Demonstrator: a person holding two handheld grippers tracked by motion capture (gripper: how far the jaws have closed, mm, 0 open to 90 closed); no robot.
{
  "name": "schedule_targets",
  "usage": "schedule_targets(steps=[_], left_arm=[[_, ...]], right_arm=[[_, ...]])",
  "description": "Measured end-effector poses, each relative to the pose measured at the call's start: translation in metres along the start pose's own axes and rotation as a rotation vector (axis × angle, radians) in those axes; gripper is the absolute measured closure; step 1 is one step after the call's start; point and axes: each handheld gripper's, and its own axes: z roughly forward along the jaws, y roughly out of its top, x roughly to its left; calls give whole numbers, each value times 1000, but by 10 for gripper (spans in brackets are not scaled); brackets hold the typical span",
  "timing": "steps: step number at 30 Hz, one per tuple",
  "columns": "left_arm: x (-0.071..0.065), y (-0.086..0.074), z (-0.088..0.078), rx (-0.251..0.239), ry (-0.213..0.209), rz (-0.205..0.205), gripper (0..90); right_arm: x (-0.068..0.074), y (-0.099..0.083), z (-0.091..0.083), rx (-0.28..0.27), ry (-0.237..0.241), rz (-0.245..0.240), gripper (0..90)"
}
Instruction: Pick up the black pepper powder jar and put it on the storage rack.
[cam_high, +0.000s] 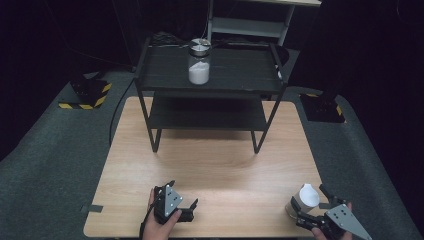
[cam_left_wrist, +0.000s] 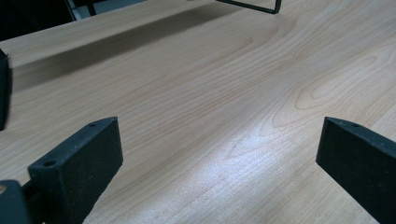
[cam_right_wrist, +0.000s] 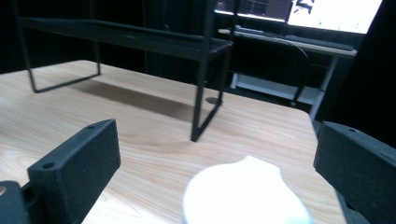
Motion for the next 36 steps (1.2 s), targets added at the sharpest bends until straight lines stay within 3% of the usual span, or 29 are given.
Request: schedule_targets(steps=[10,27,36], left_arm=[[1,0,0,-2,-1,-6,7],[5,-2,-1,-6,4,-35,6],[7,-3,-1,-9,5,-46,6]], right_arm=[[-5,-8,-2,53,-37,17,3],[-11,-17,8,123,-12,73,9],[-13,-22,7,149,2,70,109]])
